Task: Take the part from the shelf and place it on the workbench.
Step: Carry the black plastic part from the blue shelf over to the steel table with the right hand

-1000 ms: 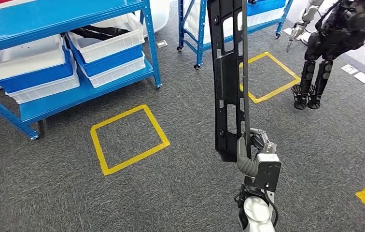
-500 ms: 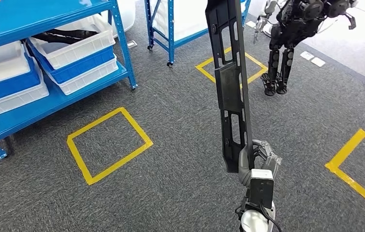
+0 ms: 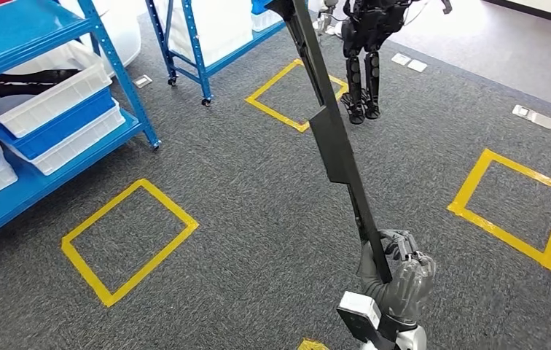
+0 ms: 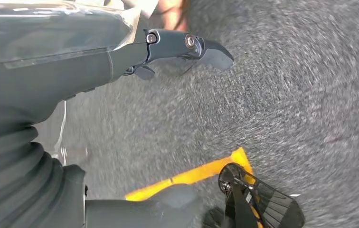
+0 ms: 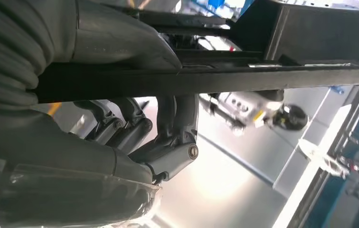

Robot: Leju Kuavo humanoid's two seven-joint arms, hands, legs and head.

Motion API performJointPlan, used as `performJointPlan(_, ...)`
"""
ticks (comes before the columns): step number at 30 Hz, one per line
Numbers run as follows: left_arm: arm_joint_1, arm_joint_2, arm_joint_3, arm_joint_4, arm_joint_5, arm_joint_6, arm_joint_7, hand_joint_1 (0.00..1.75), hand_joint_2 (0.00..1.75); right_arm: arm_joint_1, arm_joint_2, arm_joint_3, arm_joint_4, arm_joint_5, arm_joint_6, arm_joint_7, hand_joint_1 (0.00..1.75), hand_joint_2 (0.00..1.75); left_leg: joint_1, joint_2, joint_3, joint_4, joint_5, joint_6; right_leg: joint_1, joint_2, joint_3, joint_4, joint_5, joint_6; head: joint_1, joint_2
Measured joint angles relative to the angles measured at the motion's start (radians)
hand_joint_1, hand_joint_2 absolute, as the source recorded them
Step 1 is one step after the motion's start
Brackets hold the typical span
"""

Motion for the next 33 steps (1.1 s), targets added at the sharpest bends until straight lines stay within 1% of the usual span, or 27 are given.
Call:
performJointPlan(1, 0.003, -0.001, -0.003, 0.000, -0.003, 0.002, 0.002, 0.00, 1.75, 0.008, 0.005, -0.017, -0.011, 0.003, 0.000, -0.003, 1.75, 1.75, 0.002, -0.016, -0.026, 0.064, -0.031, -0.004, 0.000, 0.011, -0.002, 0.000, 0.001, -0.002, -0.001, 0.000)
performJointPlan(2, 0.005, -0.002, -0.007, 0.001, -0.005, 0.003, 0.004, 0.00, 1.75, 0.015, 0.009, -0.032, -0.020, 0.004, 0.000, -0.004, 1.75, 1.75, 0.005, -0.024, -0.043, 0.110, -0.046, -0.007, 0.001, 0.023, -0.002, 0.001, 0.002, -0.002, -0.001, 0.000)
performJointPlan(3, 0.007, -0.003, -0.010, 0.001, -0.005, 0.003, 0.005, 0.00, 1.75, 0.022, 0.011, -0.045, -0.027, 0.004, 0.000, -0.004, 1.75, 1.75, 0.008, -0.026, -0.048, 0.125, -0.043, -0.010, 0.000, 0.037, -0.003, 0.002, 0.003, -0.002, -0.002, 0.000)
performJointPlan(4, 0.009, -0.003, -0.013, 0.001, -0.005, 0.004, 0.005, 0.00, 1.75, 0.028, 0.013, -0.057, -0.033, 0.004, -0.001, -0.004, 1.75, 1.75, 0.012, -0.029, -0.036, 0.104, -0.020, -0.012, -0.001, 0.051, -0.002, 0.004, 0.003, -0.001, -0.002, 0.000)
performJointPlan(5, 0.010, -0.003, -0.014, 0.001, -0.007, 0.004, 0.005, 0.00, 1.75, 0.031, 0.014, -0.065, -0.038, 0.004, -0.002, -0.004, 1.75, 1.75, 0.017, -0.035, -0.010, 0.053, 0.015, -0.013, -0.003, 0.066, -0.002, 0.007, 0.003, 0.000, -0.002, 0.000)
performJointPlan(7, 0.011, -0.006, -0.015, 0.002, -0.015, 0.005, 0.003, 0.00, 1.75, 0.035, 0.016, -0.078, -0.050, 0.009, -0.005, -0.002, 1.75, 1.75, 0.028, -0.084, 0.047, -0.064, 0.067, -0.018, -0.003, 0.094, -0.010, 0.019, 0.001, 0.007, -0.003, 0.000)
performJointPlan(9, 0.011, -0.010, -0.019, 0.004, -0.028, 0.004, -0.007, 0.00, 1.75, 0.042, 0.017, -0.090, -0.067, 0.014, -0.008, 0.002, 1.75, 1.75, 0.028, -0.124, 0.065, -0.115, 0.074, -0.016, -0.002, 0.118, -0.029, 0.029, 0.004, 0.025, -0.004, 0.000)
performJointPlan(10, 0.012, -0.013, -0.023, 0.005, -0.035, 0.002, -0.015, 0.00, 1.75, 0.049, 0.018, -0.098, -0.078, 0.016, -0.008, 0.004, 1.75, 1.75, 0.023, -0.123, 0.063, -0.119, 0.073, -0.010, -0.002, 0.130, -0.039, 0.030, 0.008, 0.035, -0.004, 0.000)
performJointPlan(11, 0.013, -0.017, -0.028, 0.005, -0.043, -0.002, -0.023, 0.00, 1.75, 0.059, 0.019, -0.108, -0.091, 0.018, -0.008, 0.005, 1.75, 1.75, 0.019, -0.110, 0.060, -0.122, 0.076, -0.001, -0.002, 0.139, -0.045, 0.030, 0.012, 0.044, -0.004, 0.000)
performJointPlan(12, 0.014, -0.022, -0.033, 0.005, -0.052, -0.007, -0.030, 0.00, 1.75, 0.070, 0.020, -0.120, -0.106, 0.021, -0.009, 0.005, 1.75, 1.75, 0.017, -0.097, 0.059, -0.126, 0.081, 0.008, -0.004, 0.133, -0.054, 0.036, 0.011, 0.050, -0.004, 0.000)
performJointPlan(13, 0.016, -0.028, -0.039, 0.005, -0.063, -0.010, -0.032, 0.00, 1.75, 0.080, 0.021, -0.132, -0.122, 0.025, -0.009, 0.004, 1.75, 1.75, 0.016, -0.083, 0.058, -0.131, 0.085, 0.018, -0.003, 0.115, -0.068, 0.058, 0.000, 0.051, 0.001, 0.000)
performJointPlan(15, 0.021, -0.041, -0.053, 0.006, -0.086, -0.007, -0.021, 0.00, 1.75, 0.093, 0.023, -0.152, -0.158, 0.029, -0.009, 0.002, 1.75, 1.75, 0.013, -0.052, 0.057, -0.134, 0.090, 0.032, 0.001, 0.059, -0.117, 0.157, -0.051, 0.046, 0.011, 0.000)
performJointPlan(17, 0.028, -0.051, -0.066, 0.006, -0.103, 0.003, -0.007, 0.00, 1.75, 0.100, 0.025, -0.165, -0.188, 0.023, -0.009, -0.007, 1.75, 1.75, 0.007, -0.019, 0.055, -0.134, 0.090, 0.037, 0.004, 0.034, -0.166, 0.276, -0.100, 0.045, 0.017, 0.000)
performJointPlan(18, 0.030, -0.056, -0.070, 0.006, -0.108, 0.007, -0.004, 0.00, 1.75, 0.103, 0.027, -0.169, -0.199, 0.017, -0.009, -0.014, 1.75, 1.75, 0.004, -0.003, 0.054, -0.134, 0.090, 0.038, 0.004, 0.029, -0.172, 0.301, -0.106, 0.049, 0.017, 0.000)
performJointPlan(19, 0.032, -0.059, -0.072, 0.006, -0.113, 0.011, -0.003, 0.00, 1.75, 0.106, 0.027, -0.173, -0.207, 0.010, -0.009, -0.021, 1.75, 1.75, 0.003, 0.010, 0.055, -0.134, 0.090, 0.038, 0.004, 0.024, -0.160, 0.289, -0.098, 0.055, 0.017, 0.000)
performJointPlan(20, 0.032, -0.062, -0.075, 0.006, -0.116, 0.015, -0.003, 0.00, 1.75, 0.108, 0.028, -0.176, -0.214, 0.004, -0.009, -0.027, 1.75, 1.75, 0.003, 0.023, 0.055, -0.134, 0.090, 0.037, 0.004, 0.015, -0.128, 0.237, -0.077, 0.061, 0.017, 0.000)
performJointPlan(21, 0.032, -0.065, -0.078, 0.006, -0.119, 0.019, -0.004, 0.00, 1.75, 0.109, 0.029, -0.178, -0.219, 0.001, -0.009, -0.031, 1.75, 1.75, 0.002, 0.034, 0.057, -0.134, 0.089, 0.036, 0.004, -0.004, -0.085, 0.164, -0.054, 0.064, 0.018, 0.000)
performJointPlan(23, 0.032, -0.069, -0.085, 0.006, -0.124, 0.024, -0.006, 0.00, 1.75, 0.109, 0.030, -0.180, -0.228, 0.002, -0.009, -0.034, 1.75, 1.75, -0.003, 0.053, 0.061, -0.133, 0.087, 0.030, 0.013, -0.038, -0.019, 0.047, -0.021, 0.058, 0.017, 0.000)
performJointPlan(24, 0.032, -0.070, -0.088, 0.006, -0.126, 0.026, -0.006, 0.00, 1.75, 0.109, 0.031, -0.180, -0.231, 0.004, -0.009, -0.034, 1.75, 1.75, -0.005, 0.061, 0.063, -0.133, 0.086, 0.026, 0.018, -0.047, -0.009, 0.024, -0.016, 0.051, 0.016, 0.000)
performJointPlan(25, 0.032, -0.070, -0.089, 0.006, -0.127, 0.027, -0.007, 0.00, 1.75, 0.109, 0.031, -0.180, -0.233, 0.005, -0.009, -0.034, 1.75, 1.75, -0.007, 0.068, 0.064, -0.133, 0.086, 0.021, 0.024, -0.041, -0.013, 0.022, -0.014, 0.045, 0.015, 0.000)
performJointPlan(26, 0.032, -0.071, -0.090, 0.006, -0.127, 0.027, -0.007, 0.00, 1.75, 0.110, 0.032, -0.181, -0.235, 0.005, -0.009, -0.033, 1.75, 1.75, -0.007, 0.076, 0.066, -0.134, 0.086, 0.017, 0.022, -0.030, -0.016, 0.020, -0.011, 0.038, 0.014, 0.000)
performJointPlan(27, 0.032, -0.072, -0.091, 0.006, -0.127, 0.027, -0.007, 0.00, 1.75, 0.111, 0.033, -0.182, -0.237, 0.006, -0.009, -0.033, 1.75, 1.75, -0.005, 0.072, 0.067, -0.130, 0.081, 0.011, 0.015, -0.021, -0.016, 0.017, -0.007, 0.032, 0.013, 0.000)
performJointPlan(29, 0.033, -0.072, -0.093, 0.006, -0.127, 0.028, -0.007, 0.00, 1.75, 0.112, 0.035, -0.183, -0.241, 0.006, -0.009, -0.033, 1.75, 1.75, 0.000, 0.031, 0.049, -0.082, 0.041, 0.001, 0.000, -0.004, -0.013, 0.011, 0.002, 0.014, 0.009, 0.000)
performJointPlan(30, 0.034, -0.072, -0.094, 0.006, -0.127, 0.028, -0.008, 0.00, 1.75, 0.112, 0.037, -0.183, -0.242, 0.007, -0.009, -0.033, 1.75, 1.75, 0.002, 0.002, 0.028, -0.030, 0.008, -0.003, -0.004, 0.004, -0.012, 0.011, 0.006, 0.007, 0.006, 0.000)
performJointPlan(31, 0.035, -0.072, -0.095, 0.006, -0.127, 0.028, -0.008, 0.00, 1.75, 0.112, 0.037, -0.183, -0.242, 0.007, -0.009, -0.033, 1.75, 1.75, 0.003, -0.017, 0.000, 0.034, -0.027, -0.005, -0.002, 0.013, -0.015, 0.011, 0.009, 0.002, 0.004, 0.000)
performJointPlan(32, 0.036, -0.072, -0.095, 0.006, -0.127, 0.028, -0.008, 0.00, 1.75, 0.113, 0.037, -0.184, -0.242, 0.007, -0.009, -0.033, 1.75, 1.75, 0.003, -0.026, -0.026, 0.093, -0.051, -0.007, -0.001, 0.023, -0.017, 0.012, 0.010, -0.001, 0.003, 0.000)
performJointPlan(33, 0.037, -0.072, -0.095, 0.006, -0.127, 0.028, -0.008, 0.00, 1.75, 0.113, 0.037, -0.184, -0.242, 0.007, -0.009, -0.032, 1.75, 1.75, 0.004, -0.030, -0.042, 0.130, -0.060, -0.009, 0.001, 0.034, -0.018, 0.012, 0.011, -0.001, 0.003, 0.000)
